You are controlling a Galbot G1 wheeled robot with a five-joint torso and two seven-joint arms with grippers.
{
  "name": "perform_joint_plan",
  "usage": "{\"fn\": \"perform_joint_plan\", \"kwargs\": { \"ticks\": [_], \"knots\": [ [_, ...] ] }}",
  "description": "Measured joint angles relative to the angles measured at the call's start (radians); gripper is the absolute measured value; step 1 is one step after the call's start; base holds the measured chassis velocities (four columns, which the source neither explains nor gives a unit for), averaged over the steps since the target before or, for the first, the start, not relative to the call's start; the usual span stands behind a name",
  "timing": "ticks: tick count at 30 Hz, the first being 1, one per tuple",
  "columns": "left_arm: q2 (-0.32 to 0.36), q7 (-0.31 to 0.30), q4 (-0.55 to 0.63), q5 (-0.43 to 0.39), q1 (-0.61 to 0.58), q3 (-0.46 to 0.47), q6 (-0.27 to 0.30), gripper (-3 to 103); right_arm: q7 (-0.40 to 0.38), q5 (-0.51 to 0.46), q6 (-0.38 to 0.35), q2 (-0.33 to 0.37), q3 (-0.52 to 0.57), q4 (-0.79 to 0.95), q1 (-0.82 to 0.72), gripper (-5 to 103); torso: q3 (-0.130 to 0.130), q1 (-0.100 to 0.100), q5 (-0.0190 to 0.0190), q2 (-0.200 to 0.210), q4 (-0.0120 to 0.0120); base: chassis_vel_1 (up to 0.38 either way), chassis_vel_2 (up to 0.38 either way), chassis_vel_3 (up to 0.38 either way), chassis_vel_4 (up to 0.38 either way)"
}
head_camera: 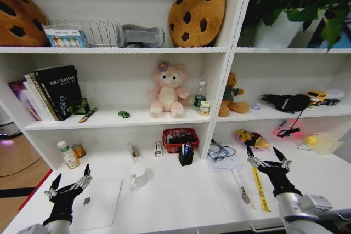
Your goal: Organize the objects on the table.
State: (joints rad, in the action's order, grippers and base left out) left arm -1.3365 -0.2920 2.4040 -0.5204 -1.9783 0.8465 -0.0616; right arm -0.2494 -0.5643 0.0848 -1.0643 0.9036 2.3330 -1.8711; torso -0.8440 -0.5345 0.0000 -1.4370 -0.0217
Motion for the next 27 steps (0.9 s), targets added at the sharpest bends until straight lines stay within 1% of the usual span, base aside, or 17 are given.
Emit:
{"fn": "perform_joint_plan", "kwargs": {
  "ticks": [8,10,15,16,19,20,24,27],
  "knots": [
    [0.0,0.0,0.0,0.0,0.0,0.0,0.0,100,0.0,0.0,0.0,0.0,0.0,0.0,0.0,100,0.0,0.0,-0.0002,0.0,0.0,0.132,-0.143,-0.137,0.142],
    [0.0,0.0,0.0,0.0,0.0,0.0,0.0,100,0.0,0.0,0.0,0.0,0.0,0.0,0.0,100,0.0,0.0,0.0001,0.0,-0.0001,0.216,-0.205,-0.21,0.208],
    [0.0,0.0,0.0,0.0,0.0,0.0,0.0,100,0.0,0.0,0.0,0.0,0.0,0.0,0.0,100,0.0,0.001,-0.0002,0.0,0.0005,0.227,-0.219,-0.216,0.23],
    [0.0,0.0,0.0,0.0,0.0,0.0,0.0,100,0.0,0.0,0.0,0.0,0.0,0.0,0.0,100,0.0,0.001,0.0004,0.0,0.0,0.233,-0.223,-0.222,0.222],
    [0.0,0.0,0.0,0.0,0.0,0.0,0.0,100,0.0,0.0,0.0,0.0,0.0,0.0,-0.001,100,0.0,0.001,-0.0001,0.0,-0.0003,0.221,-0.222,-0.224,0.214],
    [0.0,0.0,0.0,0.0,0.0,0.0,0.0,100,0.0,0.0,0.0,0.0,0.0,0.0,-0.001,100,0.0,0.001,-0.0002,0.0,0.0001,0.228,-0.204,-0.214,0.219],
    [0.0,0.0,0.0,0.0,0.0,0.0,0.0,100,0.0,0.0,0.0,0.0,0.0,0.0,0.0,100,0.0,0.0,-0.0001,0.0,0.0004,0.225,-0.214,-0.198,0.209],
    [0.0,0.0,0.0,0.0,0.0,0.0,0.0,100,0.0,0.0,0.0,0.0,0.0,0.0,0.0,100,0.0,0.0,0.0002,0.0,-0.0002,0.204,-0.219,-0.206,0.194]
  ]
}}
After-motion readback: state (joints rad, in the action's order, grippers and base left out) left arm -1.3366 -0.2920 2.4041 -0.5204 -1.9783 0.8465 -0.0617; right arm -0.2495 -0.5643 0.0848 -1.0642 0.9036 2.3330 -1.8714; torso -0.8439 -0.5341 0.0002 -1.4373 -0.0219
